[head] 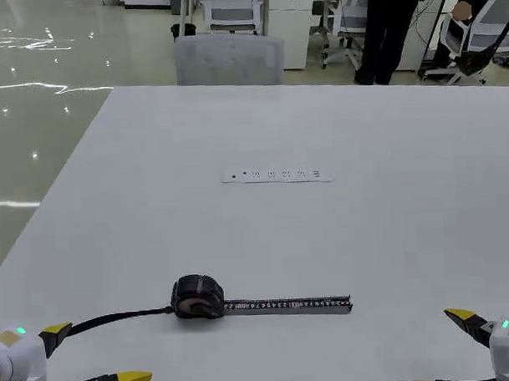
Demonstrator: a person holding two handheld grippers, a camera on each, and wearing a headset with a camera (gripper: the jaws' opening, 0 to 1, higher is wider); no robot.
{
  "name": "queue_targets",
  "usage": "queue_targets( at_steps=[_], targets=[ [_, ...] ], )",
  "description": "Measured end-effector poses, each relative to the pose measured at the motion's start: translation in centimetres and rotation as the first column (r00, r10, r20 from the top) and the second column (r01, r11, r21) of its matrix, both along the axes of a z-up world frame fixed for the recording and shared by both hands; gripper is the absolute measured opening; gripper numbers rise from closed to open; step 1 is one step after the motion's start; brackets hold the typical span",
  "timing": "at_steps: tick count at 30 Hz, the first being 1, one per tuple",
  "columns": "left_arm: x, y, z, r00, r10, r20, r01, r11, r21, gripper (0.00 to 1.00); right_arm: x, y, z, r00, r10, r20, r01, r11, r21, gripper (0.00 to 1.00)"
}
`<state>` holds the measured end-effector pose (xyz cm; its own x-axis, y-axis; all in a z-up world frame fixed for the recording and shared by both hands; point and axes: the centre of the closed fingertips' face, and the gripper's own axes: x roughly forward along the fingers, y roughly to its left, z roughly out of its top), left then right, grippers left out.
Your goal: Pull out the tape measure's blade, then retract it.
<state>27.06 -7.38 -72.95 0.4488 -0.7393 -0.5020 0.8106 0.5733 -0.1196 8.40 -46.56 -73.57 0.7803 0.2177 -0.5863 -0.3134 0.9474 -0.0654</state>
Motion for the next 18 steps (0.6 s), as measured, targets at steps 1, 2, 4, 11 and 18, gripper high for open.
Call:
queue_targets(
  at_steps=[1, 2, 4, 11, 18],
  targets=[
    [0.0, -0.1, 0.1, 1.0, -0.002, 0.002, 0.002, 1.0, -0.001, 1.0, 0.1, 0.0, 0.0, 1.0, 0.002, 0.0, -0.002, 1.0, 0.0, 1.0],
    [0.0, -0.2, 0.2, 1.0, -0.004, 0.003, 0.004, 1.0, -0.004, 1.0, 0.2, 0.0, 0.1, 1.0, 0.002, 0.001, -0.002, 1.0, 0.0, 1.0],
    [0.1, -0.5, 0.3, 1.0, -0.004, 0.006, 0.004, 1.0, -0.01, 1.0, 0.3, 0.1, 0.2, 1.0, 0.003, 0.006, -0.003, 1.0, 0.004, 1.0],
    [0.4, -1.0, 0.4, 1.0, -0.007, 0.011, 0.007, 1.0, -0.004, 1.0, -0.1, 0.2, -0.2, 1.0, 0.011, -0.004, -0.011, 1.0, -0.007, 1.0],
    [0.6, -1.2, 0.6, 1.0, 0.007, 0.004, -0.007, 1.0, -0.003, 1.0, -0.3, 0.3, -0.1, 1.0, 0.019, -0.01, -0.019, 1.0, -0.006, 1.0]
  ],
)
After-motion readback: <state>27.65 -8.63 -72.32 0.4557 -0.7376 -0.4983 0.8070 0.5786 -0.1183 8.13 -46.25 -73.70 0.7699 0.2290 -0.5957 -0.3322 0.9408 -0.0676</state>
